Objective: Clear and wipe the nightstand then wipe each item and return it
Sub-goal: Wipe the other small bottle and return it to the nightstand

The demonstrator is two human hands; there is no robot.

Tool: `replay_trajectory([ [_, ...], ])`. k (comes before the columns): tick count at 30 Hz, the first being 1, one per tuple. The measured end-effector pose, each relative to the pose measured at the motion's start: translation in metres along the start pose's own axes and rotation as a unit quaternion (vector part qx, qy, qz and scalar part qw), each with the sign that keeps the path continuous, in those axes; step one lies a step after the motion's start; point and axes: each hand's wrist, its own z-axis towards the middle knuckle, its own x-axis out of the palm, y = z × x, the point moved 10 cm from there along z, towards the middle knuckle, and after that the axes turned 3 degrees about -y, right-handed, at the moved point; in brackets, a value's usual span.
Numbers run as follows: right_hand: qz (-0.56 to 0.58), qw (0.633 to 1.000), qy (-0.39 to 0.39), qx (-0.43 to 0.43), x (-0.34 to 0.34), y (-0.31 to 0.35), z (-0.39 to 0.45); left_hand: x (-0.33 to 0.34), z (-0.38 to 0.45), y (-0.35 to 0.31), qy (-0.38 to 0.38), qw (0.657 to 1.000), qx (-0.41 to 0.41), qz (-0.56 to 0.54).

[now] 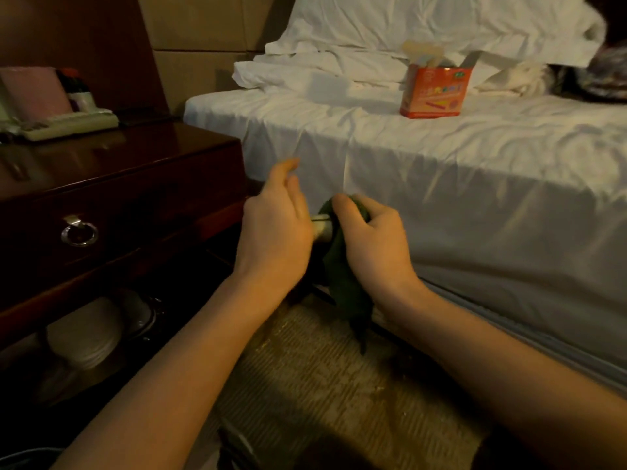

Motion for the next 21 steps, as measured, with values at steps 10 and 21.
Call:
replay_trajectory([
  [10, 0.107, 0.968, 0.079, 0.214, 0.011, -0.030, 0.012, 0.004, 0.007, -0.006, 0.017, 0.994, 0.103, 0.034],
  [21, -0.020, 0.992, 0.090, -0.090, 0.015, 0.025, 0.018, 0.031, -0.010, 0.060, 0.182, 0.929, -0.299, -0.120],
])
